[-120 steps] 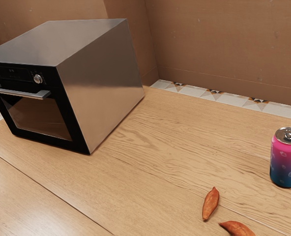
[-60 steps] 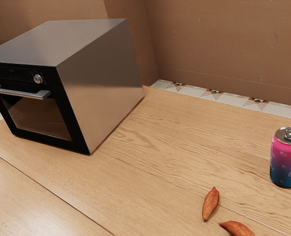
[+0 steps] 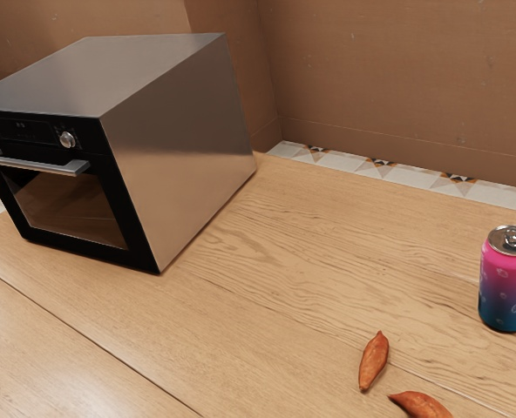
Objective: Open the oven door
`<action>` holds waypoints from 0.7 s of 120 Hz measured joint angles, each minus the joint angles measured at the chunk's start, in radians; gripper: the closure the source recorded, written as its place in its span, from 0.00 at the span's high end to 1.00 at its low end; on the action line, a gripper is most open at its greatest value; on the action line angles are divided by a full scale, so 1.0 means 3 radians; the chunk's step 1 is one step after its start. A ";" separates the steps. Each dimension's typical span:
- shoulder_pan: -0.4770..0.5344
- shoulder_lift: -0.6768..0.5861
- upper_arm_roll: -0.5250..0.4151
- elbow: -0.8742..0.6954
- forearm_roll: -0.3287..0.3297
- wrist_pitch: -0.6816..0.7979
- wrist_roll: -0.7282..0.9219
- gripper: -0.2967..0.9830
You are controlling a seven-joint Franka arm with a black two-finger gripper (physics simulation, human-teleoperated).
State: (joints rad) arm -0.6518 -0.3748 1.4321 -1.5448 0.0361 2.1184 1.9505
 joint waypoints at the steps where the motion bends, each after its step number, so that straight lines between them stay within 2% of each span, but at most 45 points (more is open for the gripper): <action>1: -0.0014 0.0000 0.0008 0.0003 0.0011 0.0001 -0.0005 0.77; 30: -0.0272 -0.0004 0.0077 0.0031 0.0254 0.0051 -0.0141 0.77; 40: -0.0649 -0.0007 0.0387 0.0111 0.0395 0.0066 -0.0207 0.77; 48: -0.0795 -0.0009 0.0494 0.0137 0.0507 0.0075 -0.0272 0.77; 63: -0.0854 0.0011 0.0510 0.0095 0.0646 0.0083 -0.0395 0.77; 84: -0.0834 0.0061 0.0354 -0.0042 0.0849 0.0103 -0.0574 0.77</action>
State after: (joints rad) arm -0.9019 -0.3567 1.5383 -1.5572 0.2908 2.1495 1.7784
